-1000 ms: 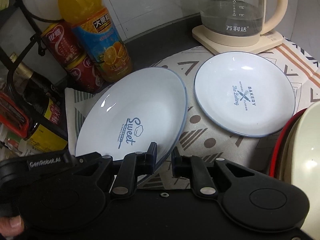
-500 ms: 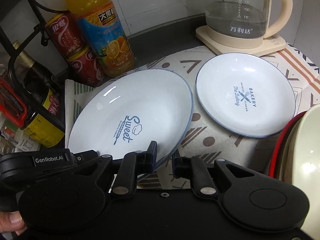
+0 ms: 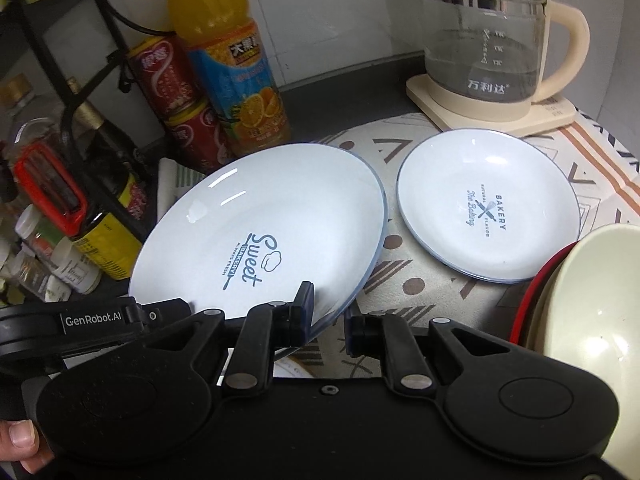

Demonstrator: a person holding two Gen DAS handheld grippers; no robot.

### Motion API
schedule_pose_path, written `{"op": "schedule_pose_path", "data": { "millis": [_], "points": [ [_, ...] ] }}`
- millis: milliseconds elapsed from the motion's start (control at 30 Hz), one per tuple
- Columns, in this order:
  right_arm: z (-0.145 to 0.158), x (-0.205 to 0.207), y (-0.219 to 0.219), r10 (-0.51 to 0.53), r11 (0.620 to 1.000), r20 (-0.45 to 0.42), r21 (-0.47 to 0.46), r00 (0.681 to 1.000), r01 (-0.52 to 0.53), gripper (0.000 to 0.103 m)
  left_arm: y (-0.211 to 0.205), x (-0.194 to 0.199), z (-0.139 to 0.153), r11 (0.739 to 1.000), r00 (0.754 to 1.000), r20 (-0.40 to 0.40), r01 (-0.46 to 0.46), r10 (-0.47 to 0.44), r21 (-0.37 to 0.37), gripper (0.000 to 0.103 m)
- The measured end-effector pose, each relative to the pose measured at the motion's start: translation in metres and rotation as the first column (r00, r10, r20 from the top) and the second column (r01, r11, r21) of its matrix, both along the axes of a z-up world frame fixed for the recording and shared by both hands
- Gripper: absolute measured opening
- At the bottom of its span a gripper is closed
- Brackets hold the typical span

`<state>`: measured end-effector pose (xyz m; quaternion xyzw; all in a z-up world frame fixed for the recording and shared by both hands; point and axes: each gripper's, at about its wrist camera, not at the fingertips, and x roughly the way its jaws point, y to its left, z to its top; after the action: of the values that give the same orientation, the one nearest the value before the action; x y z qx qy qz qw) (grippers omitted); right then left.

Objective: Organize plates and bowls
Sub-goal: 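Lift the 'Sweet' plate with both grippers and carry it over the flower plate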

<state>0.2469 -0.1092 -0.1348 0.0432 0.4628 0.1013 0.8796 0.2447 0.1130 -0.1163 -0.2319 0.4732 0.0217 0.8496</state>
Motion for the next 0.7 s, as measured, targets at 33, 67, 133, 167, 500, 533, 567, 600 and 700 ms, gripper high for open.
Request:
{"op": "schedule_pose_path", "data": {
  "millis": [33,67,133,167,500,533,567,600,700],
  "points": [
    [0.001,-0.002,-0.001,0.005,1.0,0.001,0.005,1.0,-0.005,0.014,-0.001,-0.003,0.002,1.0,1.0,0.003,-0.006,0.006,0.003,0.017],
    [0.002,-0.003,-0.002,0.01,1.0,0.003,0.009,1.0,-0.01,0.014,-0.002,-0.006,0.004,1.0,1.0,0.005,-0.012,0.012,0.007,0.017],
    [0.004,-0.007,-0.003,0.023,1.0,0.005,0.017,1.0,-0.023,0.014,-0.004,-0.013,0.008,1.0,1.0,0.008,-0.021,0.021,0.015,0.017],
    [0.006,-0.009,-0.003,0.03,0.999,0.007,0.019,1.0,-0.03,0.014,-0.004,-0.017,0.01,0.999,1.0,0.01,-0.026,0.026,0.018,0.017],
    [0.012,-0.029,-0.011,0.093,0.995,0.026,0.046,0.995,-0.094,0.014,-0.017,-0.046,0.022,0.994,0.995,0.011,-0.097,0.097,0.046,0.017],
    [0.012,-0.032,-0.012,0.1,0.994,0.028,0.048,0.995,-0.101,0.014,-0.018,-0.048,0.023,0.993,0.995,0.012,-0.104,0.103,0.048,0.017],
    [0.013,-0.033,-0.013,0.106,0.993,0.029,0.049,0.994,-0.107,0.014,-0.019,-0.051,0.024,0.993,0.994,0.013,-0.11,0.11,0.049,0.017],
    [0.013,-0.036,-0.014,0.114,0.992,0.031,0.05,0.993,-0.116,0.014,-0.021,-0.054,0.024,0.992,0.993,0.016,-0.117,0.116,0.051,0.017],
    [0.011,-0.042,-0.017,0.131,0.99,0.03,0.057,0.991,-0.133,0.014,-0.024,-0.066,0.025,0.989,0.991,0.018,-0.136,0.135,0.055,0.017]
  ]
}}
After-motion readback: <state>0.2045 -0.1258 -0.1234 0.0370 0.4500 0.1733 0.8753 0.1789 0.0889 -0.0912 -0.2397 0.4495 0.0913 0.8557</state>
